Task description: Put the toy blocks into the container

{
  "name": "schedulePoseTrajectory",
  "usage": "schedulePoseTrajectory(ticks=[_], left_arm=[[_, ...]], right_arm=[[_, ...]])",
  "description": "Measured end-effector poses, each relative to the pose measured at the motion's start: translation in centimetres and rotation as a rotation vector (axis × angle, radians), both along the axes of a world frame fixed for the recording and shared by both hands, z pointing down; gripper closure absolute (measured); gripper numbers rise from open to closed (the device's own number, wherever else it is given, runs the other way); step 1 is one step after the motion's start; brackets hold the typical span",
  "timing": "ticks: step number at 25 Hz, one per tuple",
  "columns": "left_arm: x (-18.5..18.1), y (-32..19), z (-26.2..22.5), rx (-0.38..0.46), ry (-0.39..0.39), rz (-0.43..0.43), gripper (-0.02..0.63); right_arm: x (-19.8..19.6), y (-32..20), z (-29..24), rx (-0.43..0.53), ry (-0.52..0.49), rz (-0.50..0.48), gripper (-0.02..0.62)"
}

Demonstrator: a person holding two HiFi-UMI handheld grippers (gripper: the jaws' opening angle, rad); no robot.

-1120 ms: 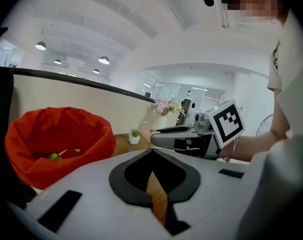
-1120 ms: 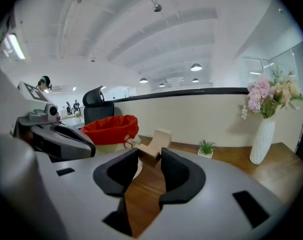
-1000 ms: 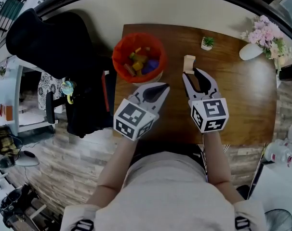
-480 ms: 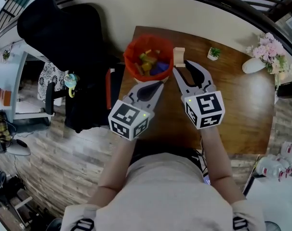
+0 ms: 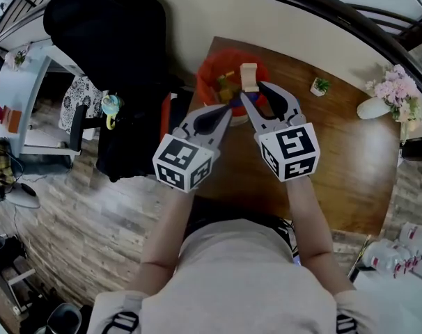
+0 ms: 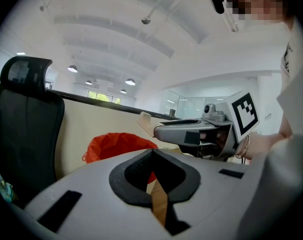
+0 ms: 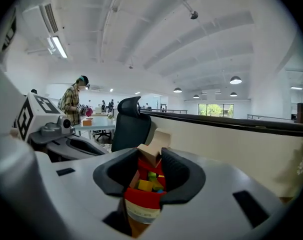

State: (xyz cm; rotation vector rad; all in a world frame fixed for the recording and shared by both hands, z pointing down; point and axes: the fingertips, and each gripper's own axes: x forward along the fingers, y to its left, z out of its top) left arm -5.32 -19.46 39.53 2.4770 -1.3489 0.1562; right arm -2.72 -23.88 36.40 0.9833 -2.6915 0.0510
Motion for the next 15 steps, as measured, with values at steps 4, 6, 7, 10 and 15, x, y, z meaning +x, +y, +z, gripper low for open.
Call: schedulePoseTrajectory(ticks=[4,6,7,10,15], left_arm=[[-0.8,0.1,-0.3,0.010,-0.004,-0.029,0.591],[-1.0,0.3,-0.3,0.007,0.002,-0.035,0.591],[-1.0,0.5,-0.3,0.005,0.006,-0.039,0.591],[-1.0,0.7,-0.1,-0.002,0.017,-0.046,0.591],[-0.2,1.0,-0.1,-0.004,0.020,-0.036,0.591]], right_arm=[[-0.7,0.1,0.0,0.001,0.002,-0.029,0.437],[-0.8,0.1,0.1,0.002,0.004,-0.037,0.437],[-0.9,0.1,0.1,0.004,0.006,-0.040,0.437],[-1.0,0.2,0.2,0.011,0.010,-0.044,0.434],[-0.7,0.4,0.6,-0.003,0.019,-0.040,0.434]])
